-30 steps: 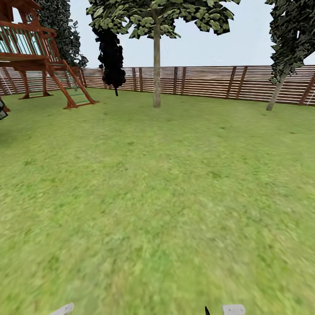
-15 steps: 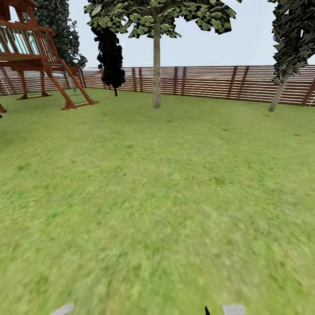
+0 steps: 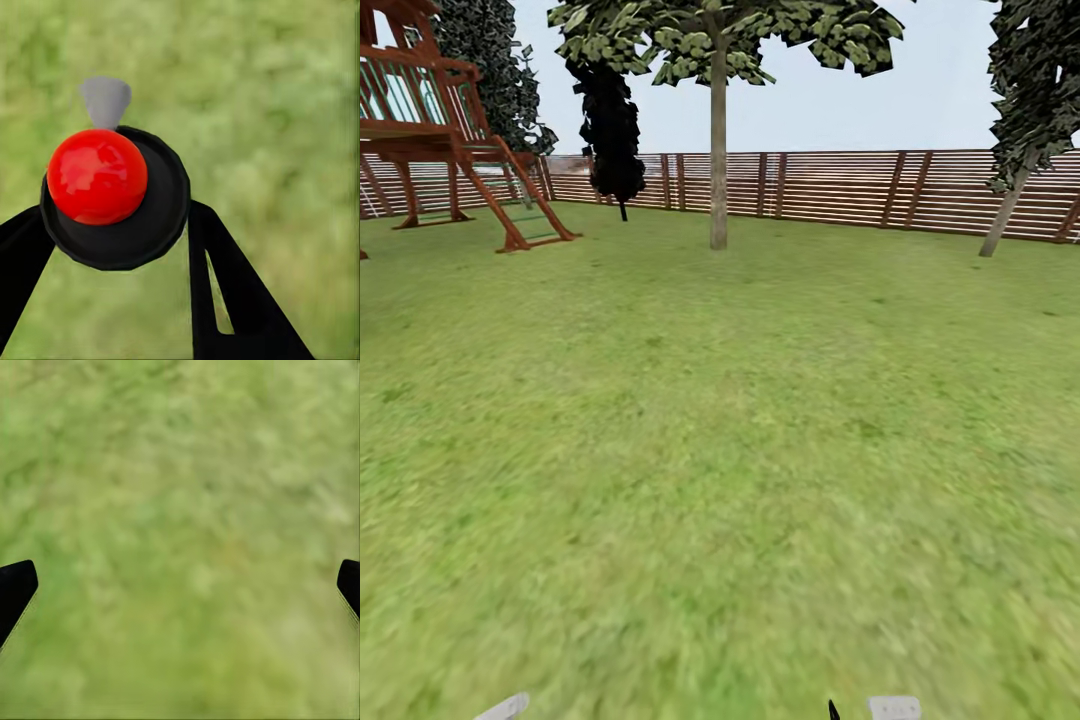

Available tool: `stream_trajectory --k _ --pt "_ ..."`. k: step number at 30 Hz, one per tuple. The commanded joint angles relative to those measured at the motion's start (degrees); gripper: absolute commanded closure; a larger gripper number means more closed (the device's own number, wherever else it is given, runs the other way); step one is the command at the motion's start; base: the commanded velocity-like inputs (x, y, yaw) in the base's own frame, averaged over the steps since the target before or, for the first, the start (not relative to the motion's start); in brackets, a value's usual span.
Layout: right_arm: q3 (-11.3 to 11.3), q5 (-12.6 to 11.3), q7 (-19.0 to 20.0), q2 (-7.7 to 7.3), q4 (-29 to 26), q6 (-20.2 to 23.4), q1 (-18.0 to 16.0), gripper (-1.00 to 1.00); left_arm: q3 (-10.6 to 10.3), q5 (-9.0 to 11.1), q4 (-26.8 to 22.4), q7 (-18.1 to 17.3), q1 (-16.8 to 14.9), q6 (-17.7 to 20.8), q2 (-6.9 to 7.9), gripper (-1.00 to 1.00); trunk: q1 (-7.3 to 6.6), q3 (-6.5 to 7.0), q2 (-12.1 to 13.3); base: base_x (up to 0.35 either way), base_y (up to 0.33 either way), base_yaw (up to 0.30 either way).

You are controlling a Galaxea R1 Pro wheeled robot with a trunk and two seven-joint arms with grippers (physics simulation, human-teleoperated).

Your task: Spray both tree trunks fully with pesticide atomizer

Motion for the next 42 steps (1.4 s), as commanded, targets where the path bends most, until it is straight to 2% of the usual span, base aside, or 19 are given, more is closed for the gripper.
stream_trajectory --k 1,42 --pt "0.0 0.0 0.0 -0.01 0.0 0.0 0.0 -1.00 0.0 0.0 0.0 0.0 0.0 0.0 0.00 1.00 0.00 0.00 0.0 0.341 0.000 0.000" --pt "0.0 0.0 0.0 -0.01 0.0 0.0 0.0 -1.00 0.0 0.1 0.0 0.0 0.0 0.0 -0.03 1.00 0.00 0.00 0.0 0.341 0.000 0.000"
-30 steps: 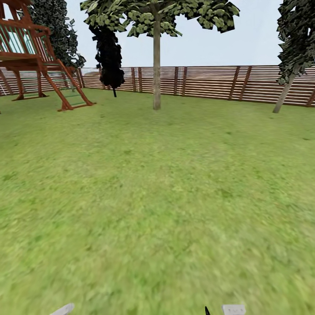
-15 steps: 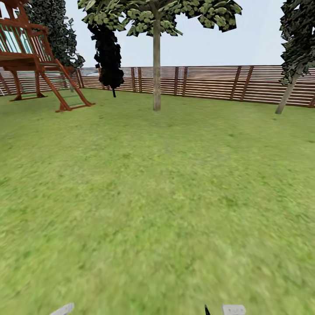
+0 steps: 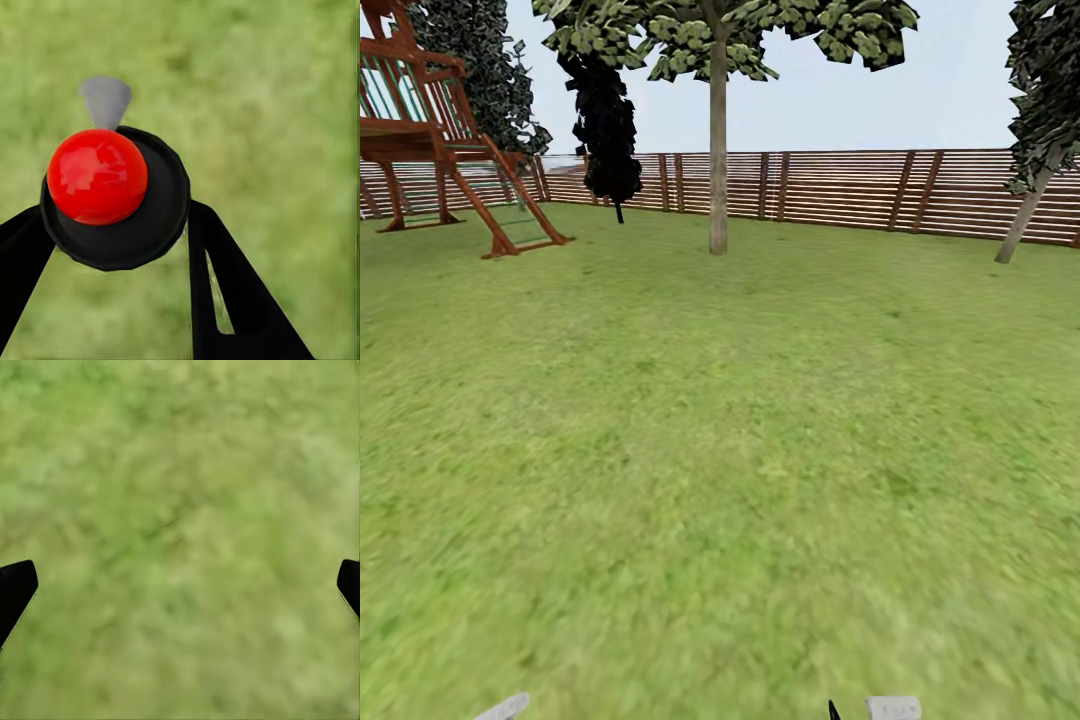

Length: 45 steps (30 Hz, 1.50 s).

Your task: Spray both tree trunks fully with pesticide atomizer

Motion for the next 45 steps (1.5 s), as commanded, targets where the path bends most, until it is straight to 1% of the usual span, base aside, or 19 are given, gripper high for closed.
stream_trajectory --k 1,45 --pt "0.0 0.0 0.0 0.01 0.0 0.0 0.0 -1.00 0.0 0.0 0.0 0.0 0.0 0.0 0.01 1.00 0.00 0.00 0.0 0.341 0.000 0.000" --pt "0.0 0.0 0.0 0.00 0.0 0.0 0.0 -1.00 0.0 0.0 0.0 0.0 0.0 0.0 0.01 1.00 0.00 0.00 0.0 0.341 0.000 0.000"
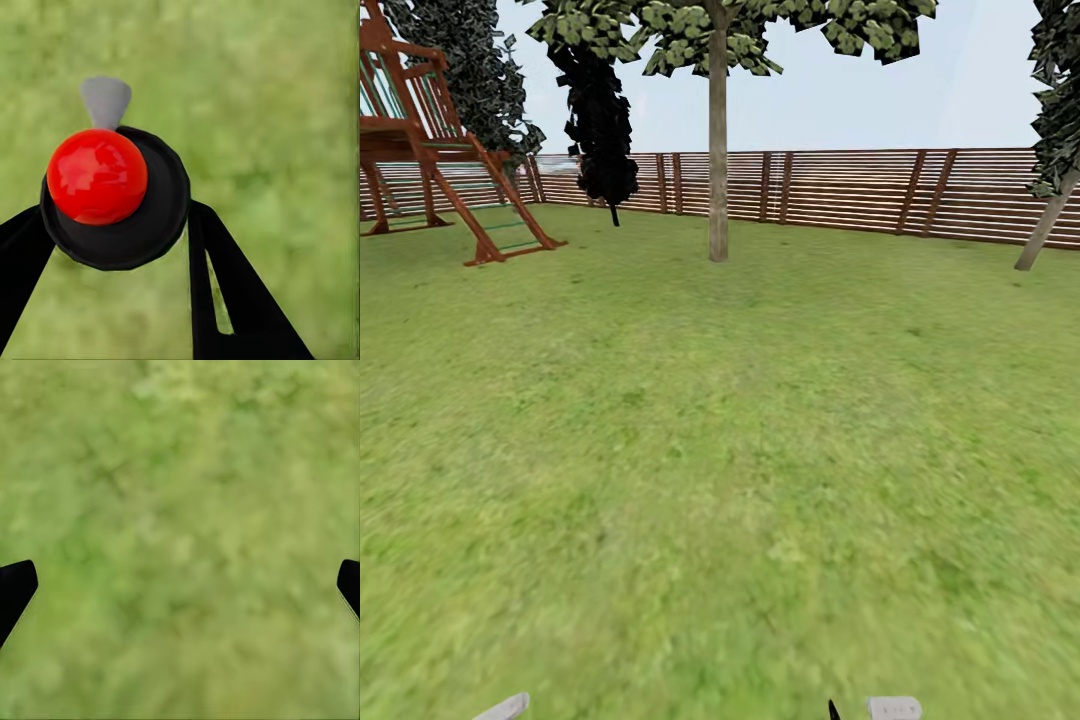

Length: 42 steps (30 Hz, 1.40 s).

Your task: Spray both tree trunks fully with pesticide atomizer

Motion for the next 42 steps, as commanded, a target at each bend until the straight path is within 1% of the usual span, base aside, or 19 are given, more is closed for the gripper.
stream_trajectory --k 1,42 --pt "0.0 0.0 0.0 0.01 0.0 0.0 0.0 -1.00 0.0 0.0 0.0 0.0 0.0 0.0 0.00 1.00 0.00 0.00 0.0 0.341 0.000 0.000" --pt "0.0 0.0 0.0 0.00 0.0 0.0 0.0 -1.00 0.0 0.0 0.0 0.0 0.0 0.0 0.01 1.00 0.00 0.00 0.0 0.341 0.000 0.000"
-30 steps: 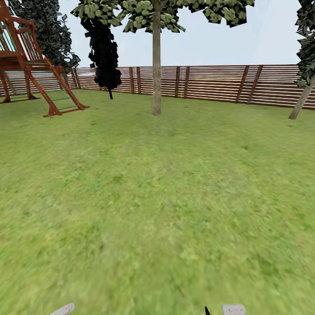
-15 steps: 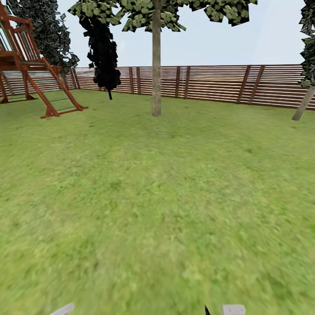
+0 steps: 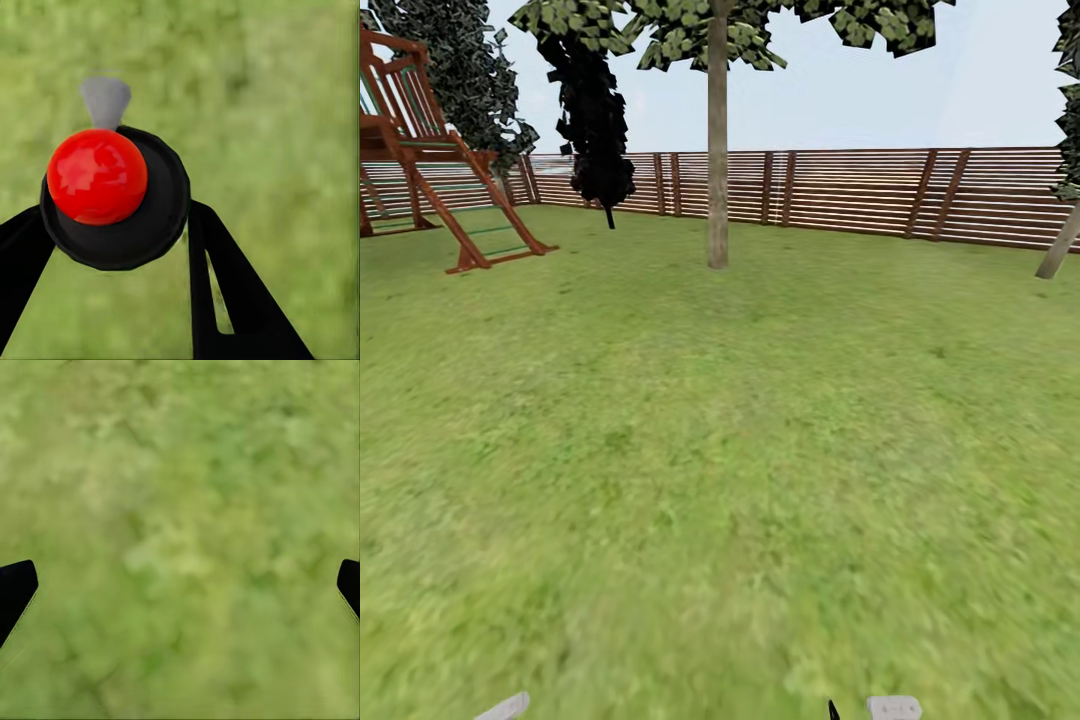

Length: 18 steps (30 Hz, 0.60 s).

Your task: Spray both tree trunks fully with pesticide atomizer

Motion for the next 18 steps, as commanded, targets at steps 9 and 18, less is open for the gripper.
stream_trajectory --k 9,18 --pt "0.0 0.0 0.0 -0.02 0.0 0.0 0.0 -1.00 0.0 0.0 0.0 0.0 0.0 0.0 0.00 1.00 0.00 0.00 0.0 0.341 0.000 0.000" --pt "0.0 0.0 0.0 -0.02 0.0 0.0 0.0 -1.00 0.0 0.0 0.0 0.0 0.0 0.0 0.00 1.00 0.00 0.00 0.0 0.341 0.000 0.000"
